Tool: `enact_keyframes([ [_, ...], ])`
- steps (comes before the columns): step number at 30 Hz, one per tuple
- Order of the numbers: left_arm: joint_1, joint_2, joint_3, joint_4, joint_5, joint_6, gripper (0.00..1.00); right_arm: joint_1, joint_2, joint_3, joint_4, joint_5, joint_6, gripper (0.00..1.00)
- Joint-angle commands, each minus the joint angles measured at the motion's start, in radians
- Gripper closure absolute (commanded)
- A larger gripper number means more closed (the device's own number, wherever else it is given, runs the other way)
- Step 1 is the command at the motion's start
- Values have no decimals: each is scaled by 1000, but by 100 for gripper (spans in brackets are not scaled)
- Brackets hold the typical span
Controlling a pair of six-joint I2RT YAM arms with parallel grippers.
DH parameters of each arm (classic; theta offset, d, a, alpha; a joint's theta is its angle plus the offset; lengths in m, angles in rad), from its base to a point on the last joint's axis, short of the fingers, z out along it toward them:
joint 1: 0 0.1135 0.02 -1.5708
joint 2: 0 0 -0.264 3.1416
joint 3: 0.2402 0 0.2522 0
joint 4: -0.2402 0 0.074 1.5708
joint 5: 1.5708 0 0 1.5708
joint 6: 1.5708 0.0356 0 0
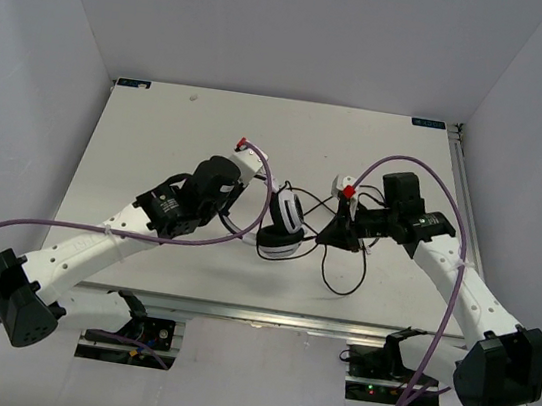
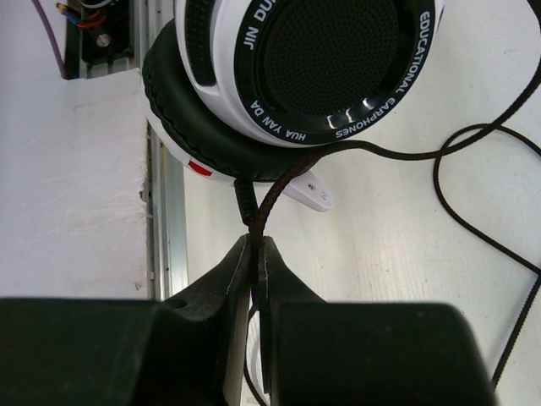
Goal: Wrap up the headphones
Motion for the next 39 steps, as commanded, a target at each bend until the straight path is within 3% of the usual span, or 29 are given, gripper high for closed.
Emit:
enact_keyframes([
  [1,7,-49,-8,-19,-6,18,100,-15,8,47,-40,-135,-42,88],
  [11,6,-74,-21,-9,65,-29,100,-14,28,43,-113,-236,-108,88],
  [16,7,-108,-46,17,170,-54,100,-18,39,57,-81,-133,-83,92],
  [22,7,-176,-96,80,401,-96,100,-77,42,62,129,62,125,92],
  [29,7,-231,-90,116,489,-168,100,-179,74,31,189,94,185,92],
  [34,7,-228,-38,142,465,-259,100,-202,122,9,188,121,179,92],
  [39,10,-157,126,134,316,-348,100,-202,109,-64,176,12,132,92],
])
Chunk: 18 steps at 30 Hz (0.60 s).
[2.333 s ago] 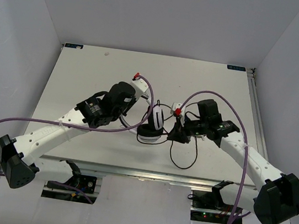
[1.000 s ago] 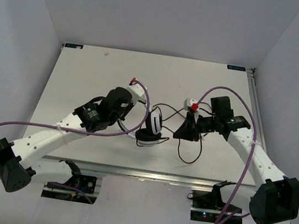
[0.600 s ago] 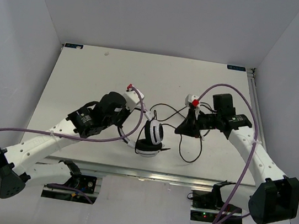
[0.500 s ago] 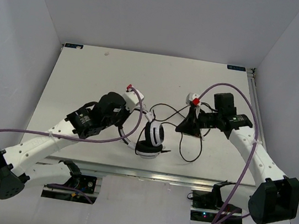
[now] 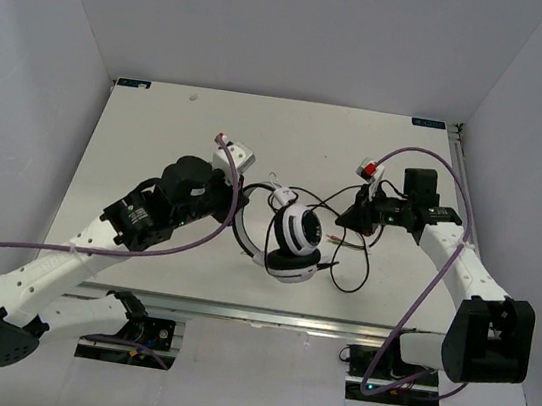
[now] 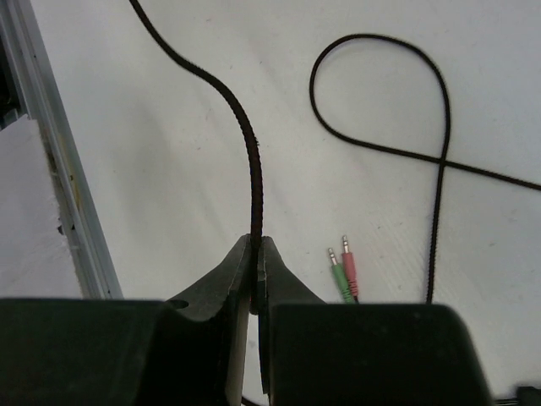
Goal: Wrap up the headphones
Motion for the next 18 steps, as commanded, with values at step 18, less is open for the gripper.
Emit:
enact_keyframes([
  [18,441,311,501,157,-64,-458,100,76,-259,-75,-209,-101,-411,92],
])
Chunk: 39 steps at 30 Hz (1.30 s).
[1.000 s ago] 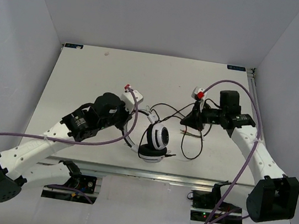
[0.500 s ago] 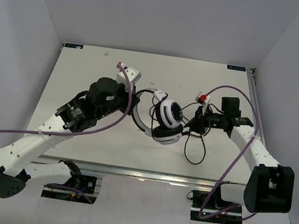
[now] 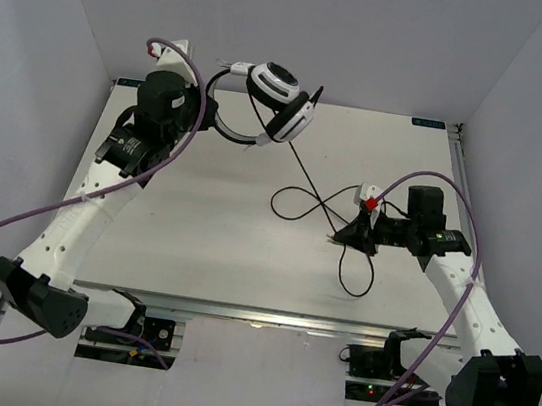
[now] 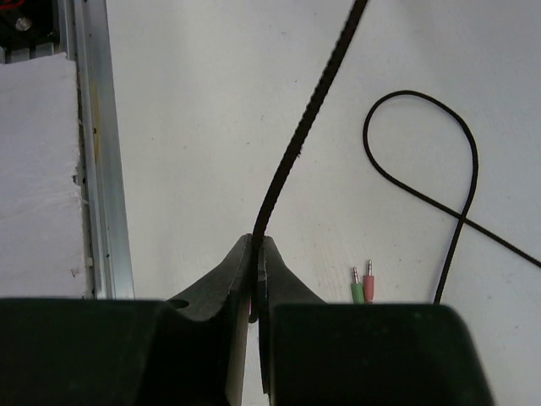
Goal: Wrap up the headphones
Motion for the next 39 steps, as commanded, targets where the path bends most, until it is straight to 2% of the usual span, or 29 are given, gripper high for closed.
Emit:
enact_keyframes([
  [1,75,32,58,129,83,-157,100,58,-31,44,-105,22,-137,92],
  [5,109,92,89,145,87,-173,100,144,-55,65,-111,105,-158,92],
  [10,115,154,94,149,96,-169,100,291,-32,136,-91,328,-155,92],
  [15,113,205,43,118,72,-72,100,358,4,308,-70,516,-156,92],
  [17,109,215,-24,119,91,-22,100,361,39,435,-74,562,-176,92],
  [20,80,225,-117,131,134,9,100,364,111,571,-79,593,-209,92],
  [25,5,198,-263,184,180,42,100,378,226,672,-22,650,-201,92],
  [30,-31,153,-347,206,259,75,100,378,261,679,59,683,-152,92],
  [35,-73,125,-403,190,407,126,100,380,291,663,54,559,-115,92],
  [39,-103,71,-447,212,482,124,100,377,308,598,90,541,-97,92],
])
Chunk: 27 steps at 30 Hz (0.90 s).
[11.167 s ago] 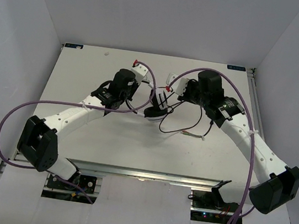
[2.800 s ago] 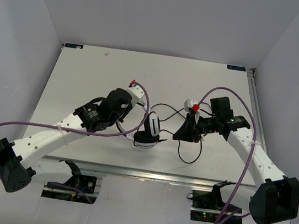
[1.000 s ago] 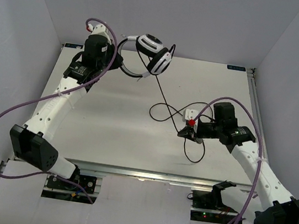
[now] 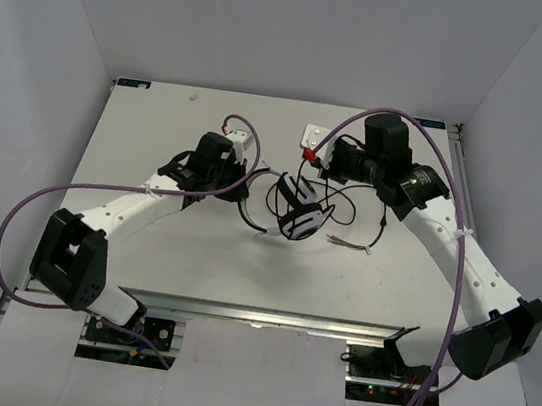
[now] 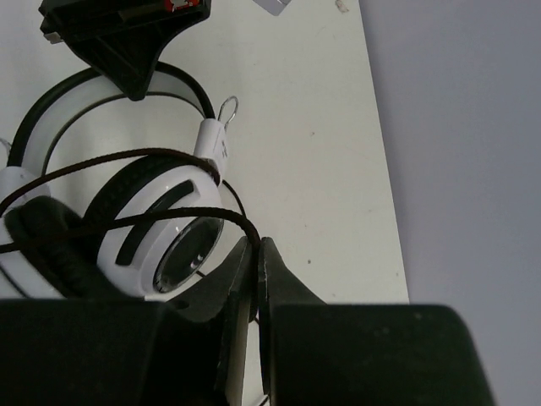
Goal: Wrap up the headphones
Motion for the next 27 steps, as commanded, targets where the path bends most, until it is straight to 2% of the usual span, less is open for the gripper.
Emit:
enact_keyframes([
  [1,-33,-126,-24,89,184,12,100,2,12,-57,96,-61,39,92],
  [8,-43,-138,-8,67,301,33,100,2,57,-89,122,-84,83,92],
  [15,-43,-189,-2,51,304,30,100,-45,49,-135,156,-84,131,92],
  [23,-43,-206,88,-58,234,67,100,-166,14,-248,199,-335,239,92],
  [27,-43,-191,178,-111,224,75,100,-171,35,-291,252,-484,323,86],
])
